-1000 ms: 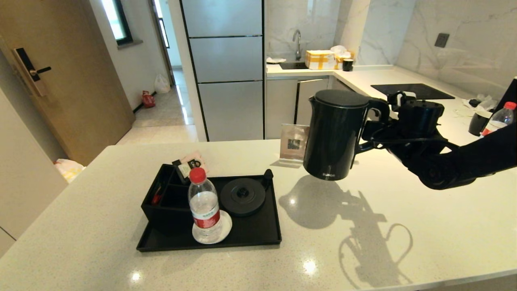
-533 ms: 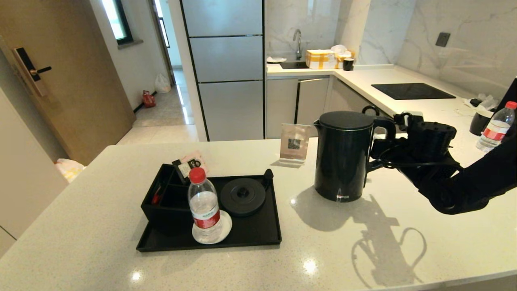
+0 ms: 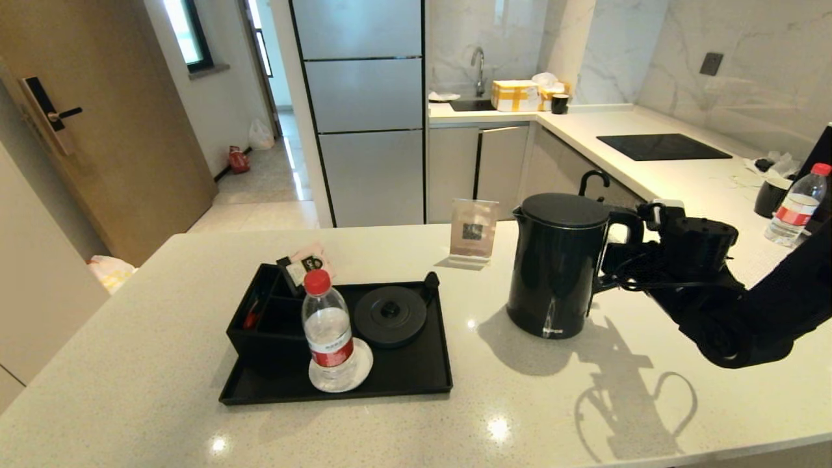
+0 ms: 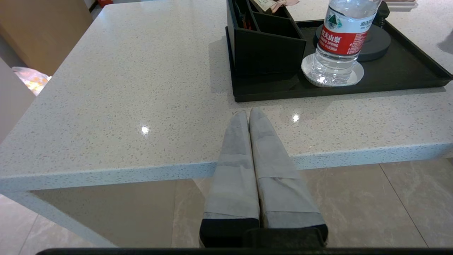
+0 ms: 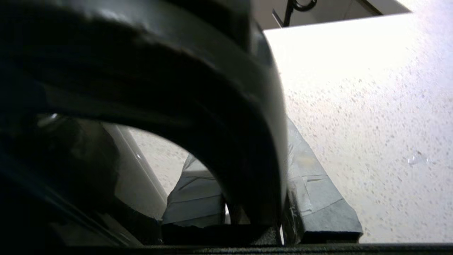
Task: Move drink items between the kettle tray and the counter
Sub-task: Place it on the right
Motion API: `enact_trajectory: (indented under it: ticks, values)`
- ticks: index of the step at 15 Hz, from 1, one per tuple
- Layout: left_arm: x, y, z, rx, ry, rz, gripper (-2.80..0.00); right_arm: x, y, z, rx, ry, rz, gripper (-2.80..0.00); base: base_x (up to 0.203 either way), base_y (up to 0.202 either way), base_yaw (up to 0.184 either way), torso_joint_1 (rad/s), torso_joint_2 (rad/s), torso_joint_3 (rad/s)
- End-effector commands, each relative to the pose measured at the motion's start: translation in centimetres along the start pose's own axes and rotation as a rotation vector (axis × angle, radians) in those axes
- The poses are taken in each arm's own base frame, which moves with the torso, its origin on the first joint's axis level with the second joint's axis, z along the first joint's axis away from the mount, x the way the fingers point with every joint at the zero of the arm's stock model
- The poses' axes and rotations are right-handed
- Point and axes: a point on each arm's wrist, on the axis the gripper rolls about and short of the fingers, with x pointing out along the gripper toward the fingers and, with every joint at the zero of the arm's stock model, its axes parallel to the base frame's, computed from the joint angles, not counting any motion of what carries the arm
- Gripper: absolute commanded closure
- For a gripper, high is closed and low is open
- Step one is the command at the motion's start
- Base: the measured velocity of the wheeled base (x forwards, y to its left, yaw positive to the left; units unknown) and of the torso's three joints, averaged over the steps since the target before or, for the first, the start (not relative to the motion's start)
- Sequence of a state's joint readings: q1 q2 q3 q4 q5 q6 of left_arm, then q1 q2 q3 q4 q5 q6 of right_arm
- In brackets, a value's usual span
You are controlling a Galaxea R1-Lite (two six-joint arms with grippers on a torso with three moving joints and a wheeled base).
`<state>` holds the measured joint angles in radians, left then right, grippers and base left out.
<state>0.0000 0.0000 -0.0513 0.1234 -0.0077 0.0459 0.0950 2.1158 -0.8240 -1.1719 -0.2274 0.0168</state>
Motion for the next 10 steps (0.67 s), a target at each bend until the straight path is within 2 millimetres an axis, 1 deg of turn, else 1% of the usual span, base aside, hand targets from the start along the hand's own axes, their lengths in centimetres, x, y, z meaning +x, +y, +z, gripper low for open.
enact_trajectory:
  ticks: [1,5,6,10]
  values:
    - [0.0,0.0,0.0,0.0,0.0,0.0,0.0,0.2,-0.2,-0.6,-0.005,0.016,-0.006,0.0,0.0,0.0,0.0,0.0,0.0,0.0]
    - [0.0,0.0,0.0,0.0,0.0,0.001,0.0,0.2,-0.2,-0.6,-0.006,0.017,-0.007,0.0,0.0,0.0,0.0,0.0,0.0,0.0]
    - [0.0,0.0,0.0,0.0,0.0,0.002,0.0,0.7,-0.9,-0.9,-0.01,0.026,-0.027,-2.8,0.0,0.0,0.0,0.0,0.0,0.0]
    - [0.0,0.0,0.0,0.0,0.0,0.002,0.0,0.8,-1.3,-1.0,-0.009,0.029,-0.035,-2.8,0.0,0.0,0.0,0.0,0.0,0.0]
